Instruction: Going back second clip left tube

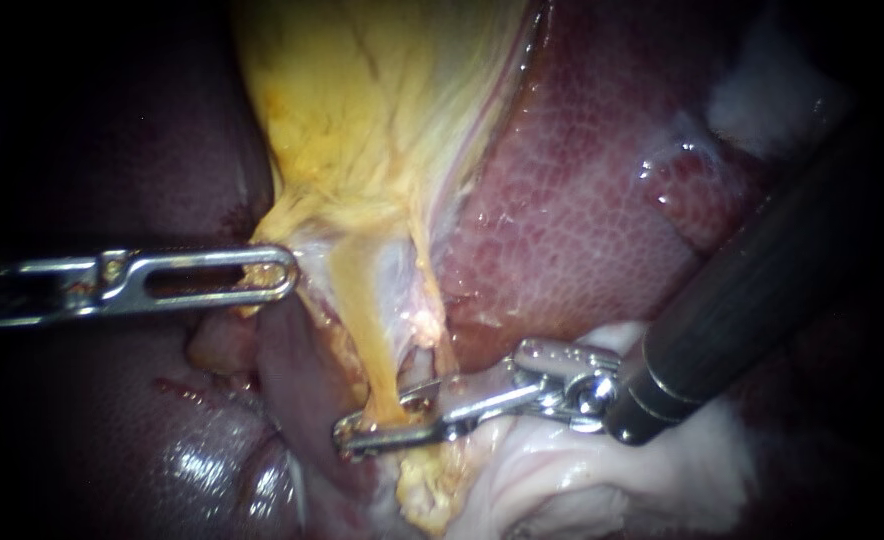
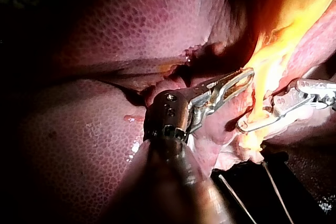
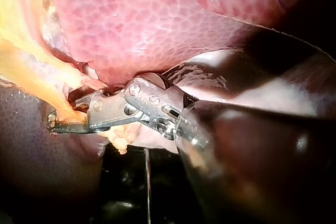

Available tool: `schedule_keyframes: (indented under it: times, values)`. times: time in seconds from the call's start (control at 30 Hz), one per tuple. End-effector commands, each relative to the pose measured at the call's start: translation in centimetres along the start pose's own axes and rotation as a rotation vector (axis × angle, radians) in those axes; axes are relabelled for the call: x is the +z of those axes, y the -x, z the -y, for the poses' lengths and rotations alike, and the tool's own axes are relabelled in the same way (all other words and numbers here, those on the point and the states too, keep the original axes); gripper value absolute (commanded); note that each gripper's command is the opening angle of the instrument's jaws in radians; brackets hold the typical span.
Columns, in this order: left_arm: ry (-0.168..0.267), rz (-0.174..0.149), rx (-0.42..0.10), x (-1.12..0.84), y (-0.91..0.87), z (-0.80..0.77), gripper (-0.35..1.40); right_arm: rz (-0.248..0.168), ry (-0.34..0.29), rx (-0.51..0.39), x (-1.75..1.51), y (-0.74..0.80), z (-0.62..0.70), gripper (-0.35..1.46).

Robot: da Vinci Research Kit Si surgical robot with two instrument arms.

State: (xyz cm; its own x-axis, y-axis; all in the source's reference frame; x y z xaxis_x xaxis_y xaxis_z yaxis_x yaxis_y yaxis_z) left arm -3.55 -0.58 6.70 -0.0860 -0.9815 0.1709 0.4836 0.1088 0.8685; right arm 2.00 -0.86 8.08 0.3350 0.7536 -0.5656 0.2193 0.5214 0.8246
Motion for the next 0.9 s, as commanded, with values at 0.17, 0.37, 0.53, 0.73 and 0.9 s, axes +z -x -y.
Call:
schedule_keyframes:
  times: [0.17, 0.37, 0.53, 0.73, 0.9]
  values:
    - [0.000, 0.000, 0.000, 0.00, 0.00, 0.00, -0.35, -0.001, 0.000, 0.000, 0.00, 0.00, 0.00, -0.35]
    - [0.000, 0.000, 0.000, 0.00, 0.00, 0.00, -0.35, -0.067, 0.015, -0.030, 0.02, -0.05, -0.03, 0.49]
    - [0.000, 0.000, 0.000, 0.00, 0.00, 0.00, -0.35, -0.097, 0.067, -0.043, 0.00, -0.13, -0.08, 0.60]
    - [0.000, 0.000, 0.001, 0.00, 0.00, 0.00, -0.35, -0.103, 0.078, -0.043, -0.22, -0.19, -0.10, 0.60]
    - [0.000, 0.000, 0.001, 0.00, -0.01, 0.00, -0.35, -0.105, 0.081, -0.047, -0.43, -0.21, -0.07, 0.60]
